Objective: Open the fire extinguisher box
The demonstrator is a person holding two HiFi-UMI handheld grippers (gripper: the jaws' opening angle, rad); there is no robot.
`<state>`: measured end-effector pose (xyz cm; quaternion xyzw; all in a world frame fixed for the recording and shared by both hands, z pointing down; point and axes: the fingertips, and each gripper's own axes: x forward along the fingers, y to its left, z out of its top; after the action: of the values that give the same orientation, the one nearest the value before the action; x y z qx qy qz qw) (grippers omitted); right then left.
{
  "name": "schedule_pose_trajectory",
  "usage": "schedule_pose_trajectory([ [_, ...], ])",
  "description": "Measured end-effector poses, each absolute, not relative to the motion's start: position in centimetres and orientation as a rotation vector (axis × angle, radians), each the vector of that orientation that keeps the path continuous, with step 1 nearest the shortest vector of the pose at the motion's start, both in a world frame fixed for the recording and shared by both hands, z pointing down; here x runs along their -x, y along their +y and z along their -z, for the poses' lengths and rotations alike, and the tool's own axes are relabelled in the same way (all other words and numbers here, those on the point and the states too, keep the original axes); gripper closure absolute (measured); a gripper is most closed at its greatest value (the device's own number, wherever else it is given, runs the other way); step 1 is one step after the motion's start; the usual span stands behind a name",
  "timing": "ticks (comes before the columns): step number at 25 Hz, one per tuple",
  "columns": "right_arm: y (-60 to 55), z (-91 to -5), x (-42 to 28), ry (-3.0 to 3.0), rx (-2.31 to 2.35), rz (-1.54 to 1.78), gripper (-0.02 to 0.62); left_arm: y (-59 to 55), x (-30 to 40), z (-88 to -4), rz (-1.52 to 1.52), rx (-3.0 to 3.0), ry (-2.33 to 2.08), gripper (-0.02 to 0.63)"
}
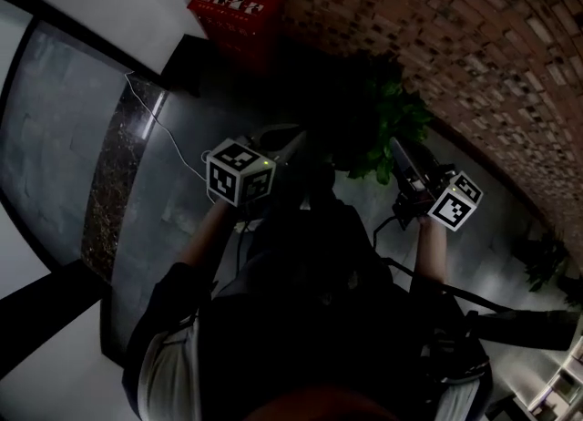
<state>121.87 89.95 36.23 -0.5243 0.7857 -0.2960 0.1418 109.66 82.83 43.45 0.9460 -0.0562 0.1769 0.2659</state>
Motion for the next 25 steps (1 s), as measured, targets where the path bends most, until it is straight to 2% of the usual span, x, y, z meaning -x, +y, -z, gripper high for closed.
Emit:
schedule_pose_trajectory([
  [7,84.9,-36.8,-122.9,2.416,1.449,0.867,0.595,79.1,-111.3,-43.3,-0.501,-2.532,-0.356,0.604],
  [17,82.8,-37.9,-129.4,2.470,1.290,0.912,0.595,76.5,-115.8,-41.3,-0.496,-2.512,-0.552,0.604],
  [25,81.6,-38.5,-129.8,2.526,1.155,0.923,0.595,77.1,-117.0,-42.0,-0.548,-2.494,-0.616,0.604],
])
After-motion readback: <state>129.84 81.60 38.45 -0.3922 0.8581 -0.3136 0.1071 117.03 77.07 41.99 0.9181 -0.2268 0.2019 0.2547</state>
